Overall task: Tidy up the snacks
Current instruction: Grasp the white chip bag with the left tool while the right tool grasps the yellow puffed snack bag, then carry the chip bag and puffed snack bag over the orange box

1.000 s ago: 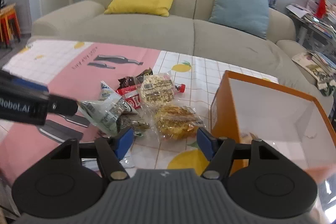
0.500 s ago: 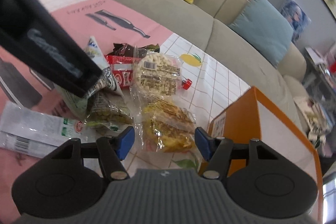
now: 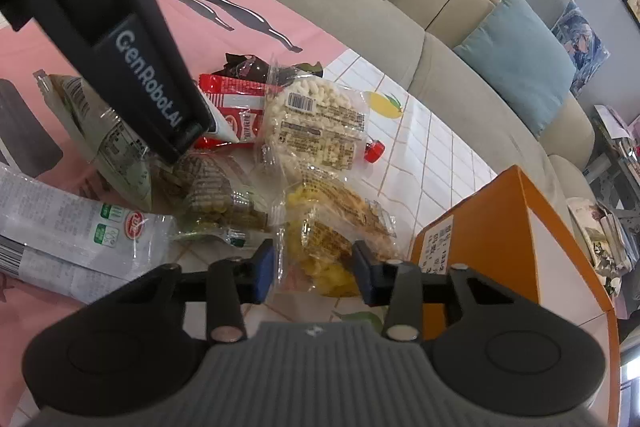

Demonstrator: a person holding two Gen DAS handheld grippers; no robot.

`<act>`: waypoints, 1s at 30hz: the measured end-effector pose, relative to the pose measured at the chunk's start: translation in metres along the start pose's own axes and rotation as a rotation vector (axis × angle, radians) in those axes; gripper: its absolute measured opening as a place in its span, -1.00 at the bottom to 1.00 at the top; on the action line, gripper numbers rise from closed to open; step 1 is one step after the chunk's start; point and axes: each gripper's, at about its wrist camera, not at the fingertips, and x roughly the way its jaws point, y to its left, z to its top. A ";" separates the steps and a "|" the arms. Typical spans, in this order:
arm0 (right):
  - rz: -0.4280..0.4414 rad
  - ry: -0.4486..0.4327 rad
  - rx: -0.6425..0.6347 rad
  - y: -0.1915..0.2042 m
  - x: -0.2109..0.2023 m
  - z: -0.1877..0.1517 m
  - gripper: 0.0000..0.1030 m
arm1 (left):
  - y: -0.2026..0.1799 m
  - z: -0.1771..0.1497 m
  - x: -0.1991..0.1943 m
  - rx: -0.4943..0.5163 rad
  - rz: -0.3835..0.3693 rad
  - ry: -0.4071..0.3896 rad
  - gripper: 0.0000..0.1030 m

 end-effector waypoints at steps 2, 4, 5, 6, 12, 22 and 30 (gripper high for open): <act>-0.006 -0.005 0.008 -0.001 -0.002 0.000 -0.47 | 0.001 0.000 -0.003 -0.013 0.003 -0.002 0.10; -0.004 -0.008 0.018 -0.004 -0.005 0.002 -0.57 | 0.002 0.000 -0.006 -0.018 0.001 -0.009 0.00; 0.002 -0.010 0.029 -0.006 -0.007 0.002 -0.59 | 0.002 0.000 -0.007 -0.023 -0.001 -0.014 -0.08; 0.005 -0.014 0.038 -0.008 -0.009 0.003 -0.64 | 0.003 -0.001 -0.010 -0.031 0.001 -0.017 -0.09; 0.020 -0.030 0.082 -0.016 -0.032 0.012 -0.78 | 0.004 -0.004 -0.027 -0.068 -0.007 -0.047 -0.15; 0.118 -0.013 0.296 -0.042 -0.076 0.008 -0.83 | 0.006 -0.017 -0.067 -0.126 -0.051 -0.089 -0.18; 0.229 -0.009 0.459 -0.055 -0.111 -0.007 -0.84 | -0.001 -0.033 -0.093 -0.132 -0.113 -0.087 -0.20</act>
